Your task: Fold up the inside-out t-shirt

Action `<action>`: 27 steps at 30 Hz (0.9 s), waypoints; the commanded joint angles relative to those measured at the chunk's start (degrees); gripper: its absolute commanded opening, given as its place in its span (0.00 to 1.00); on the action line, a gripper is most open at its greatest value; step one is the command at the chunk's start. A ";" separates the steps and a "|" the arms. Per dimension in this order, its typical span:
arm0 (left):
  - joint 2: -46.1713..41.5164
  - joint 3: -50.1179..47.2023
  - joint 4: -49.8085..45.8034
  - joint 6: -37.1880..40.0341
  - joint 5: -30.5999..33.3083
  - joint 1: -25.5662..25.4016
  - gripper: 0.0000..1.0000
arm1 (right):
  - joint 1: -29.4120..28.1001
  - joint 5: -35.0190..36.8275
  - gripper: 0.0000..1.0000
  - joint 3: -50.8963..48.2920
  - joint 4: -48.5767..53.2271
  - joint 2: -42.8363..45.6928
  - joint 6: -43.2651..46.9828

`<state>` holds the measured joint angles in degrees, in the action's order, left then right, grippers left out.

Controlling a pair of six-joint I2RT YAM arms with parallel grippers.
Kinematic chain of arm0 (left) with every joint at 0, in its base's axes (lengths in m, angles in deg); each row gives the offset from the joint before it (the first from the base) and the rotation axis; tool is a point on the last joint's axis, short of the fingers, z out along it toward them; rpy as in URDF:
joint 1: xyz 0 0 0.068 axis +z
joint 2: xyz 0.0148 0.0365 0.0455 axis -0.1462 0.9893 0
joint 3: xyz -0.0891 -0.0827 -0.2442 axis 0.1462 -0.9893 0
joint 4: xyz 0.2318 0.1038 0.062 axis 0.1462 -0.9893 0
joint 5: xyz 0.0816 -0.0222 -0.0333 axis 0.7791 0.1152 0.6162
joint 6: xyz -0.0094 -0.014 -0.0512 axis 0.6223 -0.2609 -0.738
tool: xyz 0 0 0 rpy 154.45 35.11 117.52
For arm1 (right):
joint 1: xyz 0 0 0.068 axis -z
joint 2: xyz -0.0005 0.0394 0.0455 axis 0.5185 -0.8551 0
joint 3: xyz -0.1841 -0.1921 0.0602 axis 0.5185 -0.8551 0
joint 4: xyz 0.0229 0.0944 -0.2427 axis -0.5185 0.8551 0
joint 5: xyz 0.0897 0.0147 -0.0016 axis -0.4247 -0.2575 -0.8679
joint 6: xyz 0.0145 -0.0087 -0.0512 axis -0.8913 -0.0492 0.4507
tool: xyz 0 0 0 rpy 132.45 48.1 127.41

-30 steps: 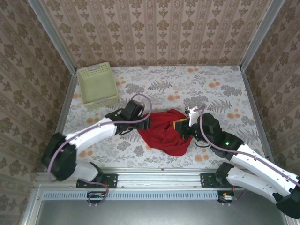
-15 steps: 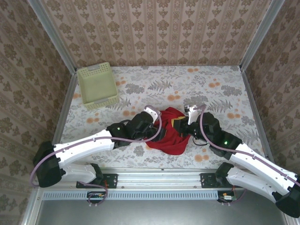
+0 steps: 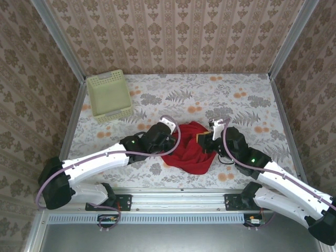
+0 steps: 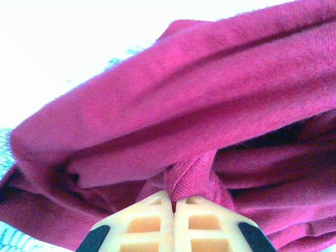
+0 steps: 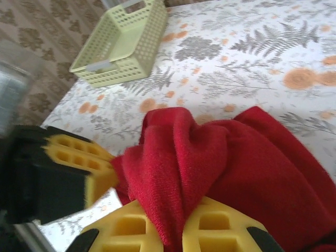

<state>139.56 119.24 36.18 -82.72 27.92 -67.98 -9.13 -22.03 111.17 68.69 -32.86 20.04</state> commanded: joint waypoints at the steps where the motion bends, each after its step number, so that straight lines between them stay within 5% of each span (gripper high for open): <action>1: -5.47 3.16 -2.07 1.53 -0.56 2.28 0.00 | 4.17 2.08 0.00 1.94 3.88 -1.70 0.15; 8: -17.09 1.13 1.79 2.03 -4.88 5.99 0.00 | 13.46 -1.44 0.05 1.95 7.11 -7.58 -1.07; 15: -12.77 -1.38 2.10 0.00 -9.80 9.57 0.00 | 11.78 1.81 0.57 5.74 14.95 -4.51 2.41; 18: -11.52 -2.48 3.25 -0.56 -10.30 9.58 0.00 | 6.60 5.91 0.67 9.91 19.84 -3.52 5.76; 23: -12.26 -3.63 4.36 -0.62 -10.05 9.71 0.00 | -1.98 7.60 0.65 13.76 21.67 -8.88 6.73; 27: -13.46 -4.57 4.67 -0.88 -9.88 9.66 0.00 | -2.66 5.85 0.60 14.06 16.38 -16.37 6.42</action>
<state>128.17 115.32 39.09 -82.59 18.67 -58.56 -11.47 -17.07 124.70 85.92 -45.01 25.68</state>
